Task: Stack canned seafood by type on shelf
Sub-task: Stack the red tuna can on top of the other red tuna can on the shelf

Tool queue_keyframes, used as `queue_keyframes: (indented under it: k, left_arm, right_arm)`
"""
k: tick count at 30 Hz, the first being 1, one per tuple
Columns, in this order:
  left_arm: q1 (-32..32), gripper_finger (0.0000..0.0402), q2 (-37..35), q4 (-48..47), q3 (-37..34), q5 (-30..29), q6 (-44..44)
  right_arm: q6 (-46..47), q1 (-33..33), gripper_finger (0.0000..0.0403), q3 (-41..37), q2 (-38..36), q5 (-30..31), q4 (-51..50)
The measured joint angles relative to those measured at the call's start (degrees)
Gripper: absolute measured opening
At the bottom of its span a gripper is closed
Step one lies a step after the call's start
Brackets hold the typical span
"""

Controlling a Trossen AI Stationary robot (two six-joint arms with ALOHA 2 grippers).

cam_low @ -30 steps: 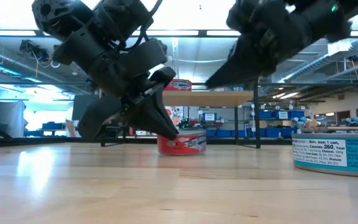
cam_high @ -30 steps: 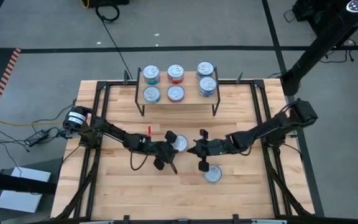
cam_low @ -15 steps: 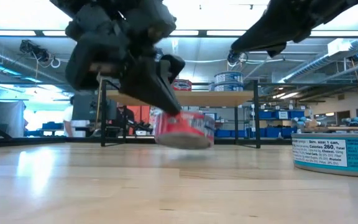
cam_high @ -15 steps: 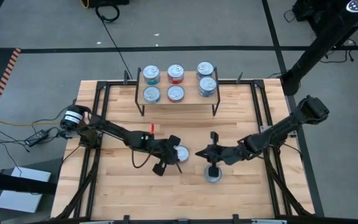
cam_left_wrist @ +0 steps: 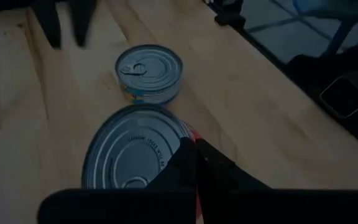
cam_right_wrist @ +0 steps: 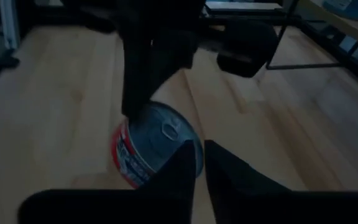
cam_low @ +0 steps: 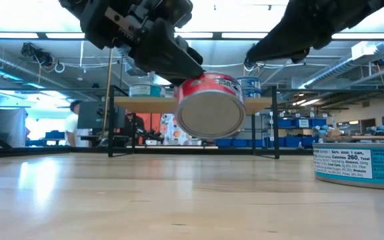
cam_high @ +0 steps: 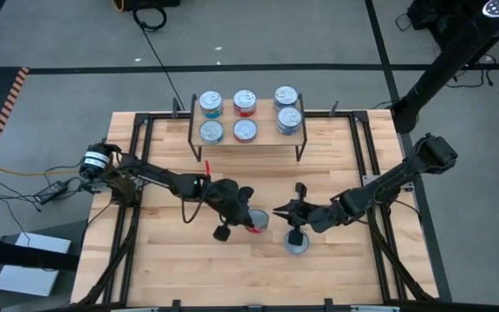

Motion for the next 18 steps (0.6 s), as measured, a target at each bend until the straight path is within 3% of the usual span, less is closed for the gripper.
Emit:
queue_keyframes:
  k: [6,18]
  left_arm:
    - [1.25,0.0000,0.00,10.72,-4.90,3.03,-3.98]
    - [2.67,0.0000,0.02,36.62,-16.31,3.35,-18.39]
  right_arm:
    - [0.23,0.20,0.0116,0.02,4.95,0.10,0.80]
    - [-4.93,1.05,0.0237,5.72,9.52,3.77,-0.25]
